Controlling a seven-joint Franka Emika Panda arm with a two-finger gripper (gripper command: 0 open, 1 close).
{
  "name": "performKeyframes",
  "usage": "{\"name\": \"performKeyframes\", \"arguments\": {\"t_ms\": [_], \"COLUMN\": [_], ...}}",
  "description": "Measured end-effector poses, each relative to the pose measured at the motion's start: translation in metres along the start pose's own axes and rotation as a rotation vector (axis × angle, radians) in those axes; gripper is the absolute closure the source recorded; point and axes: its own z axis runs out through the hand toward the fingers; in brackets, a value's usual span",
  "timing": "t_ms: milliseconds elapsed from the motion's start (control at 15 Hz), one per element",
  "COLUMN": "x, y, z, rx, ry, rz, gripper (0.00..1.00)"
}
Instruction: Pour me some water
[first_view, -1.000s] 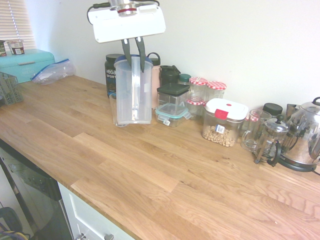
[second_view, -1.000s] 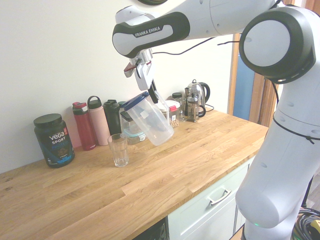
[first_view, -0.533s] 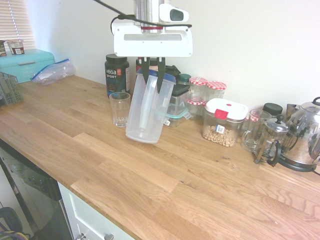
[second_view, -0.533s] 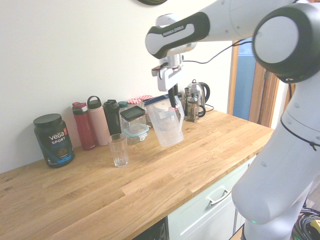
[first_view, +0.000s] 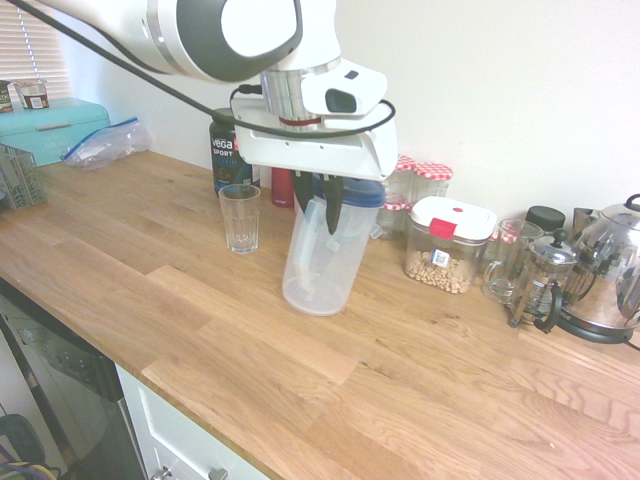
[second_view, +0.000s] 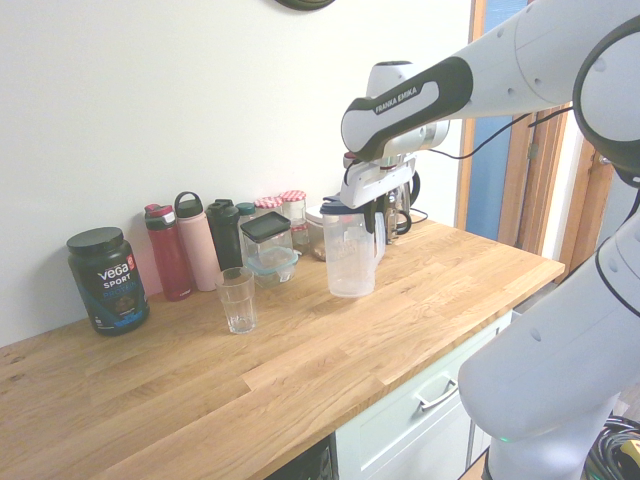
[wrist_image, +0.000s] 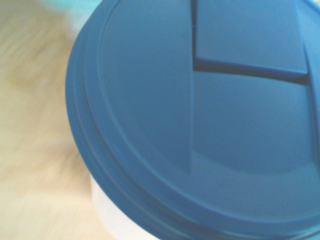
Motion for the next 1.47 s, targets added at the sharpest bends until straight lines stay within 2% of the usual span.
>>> {"name": "performKeyframes", "arguments": {"t_ms": [200,467,800,1133,1200,1467], "x": [-0.001,-0.018,-0.036,-0.046,-0.048,-0.051], "y": [0.002,0.01,0.017,0.017,0.019,0.019], "z": [0.008,0.025,0.022,0.032,0.034,0.037], "rx": [0.006,-0.061,-0.071,-0.088,-0.092,-0.099], "ry": [0.133,0.259,0.258,0.203,0.195,0.184], "rz": [0.102,0.206,0.219,0.229,0.229,0.226], "gripper": [1.0,1.0,1.0,1.0,0.0,0.0]}}
